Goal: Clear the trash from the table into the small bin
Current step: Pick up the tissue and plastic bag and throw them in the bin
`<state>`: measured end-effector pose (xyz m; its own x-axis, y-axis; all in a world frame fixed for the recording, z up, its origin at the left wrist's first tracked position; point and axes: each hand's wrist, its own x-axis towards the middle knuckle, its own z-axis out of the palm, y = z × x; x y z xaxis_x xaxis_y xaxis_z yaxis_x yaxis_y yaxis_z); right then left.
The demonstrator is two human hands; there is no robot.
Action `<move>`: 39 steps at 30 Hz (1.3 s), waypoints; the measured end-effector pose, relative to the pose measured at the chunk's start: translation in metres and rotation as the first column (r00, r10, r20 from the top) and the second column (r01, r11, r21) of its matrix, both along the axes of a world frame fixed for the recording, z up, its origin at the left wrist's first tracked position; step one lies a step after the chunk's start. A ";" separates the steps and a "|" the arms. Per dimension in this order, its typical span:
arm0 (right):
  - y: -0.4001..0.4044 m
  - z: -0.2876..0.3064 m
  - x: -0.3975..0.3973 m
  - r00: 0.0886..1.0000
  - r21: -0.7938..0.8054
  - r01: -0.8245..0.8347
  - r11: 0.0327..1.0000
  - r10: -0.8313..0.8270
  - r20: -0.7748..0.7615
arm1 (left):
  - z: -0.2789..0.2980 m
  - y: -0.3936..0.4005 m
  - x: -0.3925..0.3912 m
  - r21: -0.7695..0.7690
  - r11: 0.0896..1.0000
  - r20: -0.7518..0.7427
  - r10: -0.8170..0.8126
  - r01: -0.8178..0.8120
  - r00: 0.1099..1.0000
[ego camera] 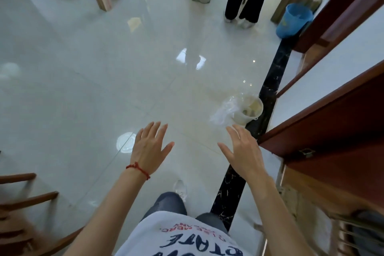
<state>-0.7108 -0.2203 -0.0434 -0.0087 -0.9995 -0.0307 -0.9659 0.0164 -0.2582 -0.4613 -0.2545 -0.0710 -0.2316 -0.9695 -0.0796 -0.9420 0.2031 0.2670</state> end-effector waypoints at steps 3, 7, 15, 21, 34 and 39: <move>-0.041 0.001 0.000 1.000 -0.020 -0.028 0.999 0.028 -0.002 | 0.003 -0.036 -0.002 -0.005 1.000 0.007 0.013 -0.013 1.000; -0.086 -0.001 0.001 0.997 -0.022 -0.075 0.997 0.075 0.002 | 0.005 -0.073 -0.001 -0.010 0.999 0.007 0.052 -0.051 0.999; -0.192 -0.001 0.016 0.948 -0.043 -0.315 0.948 0.316 0.024 | 0.004 -0.116 0.004 0.018 0.970 0.039 0.240 -0.241 0.970; -0.269 0.011 0.047 0.826 -0.051 -0.563 0.825 0.564 0.008 | 0.014 -0.133 0.013 0.003 0.884 0.047 0.466 -0.467 0.884; -0.339 0.036 0.145 0.505 -0.121 -0.851 0.510 0.860 0.073 | 0.049 -0.121 0.061 -0.015 0.593 0.089 0.803 -0.805 0.590; -0.350 0.037 0.202 0.437 -0.120 -0.889 0.442 0.897 0.069 | 0.058 -0.121 0.104 -0.043 0.536 0.100 0.842 -0.843 0.531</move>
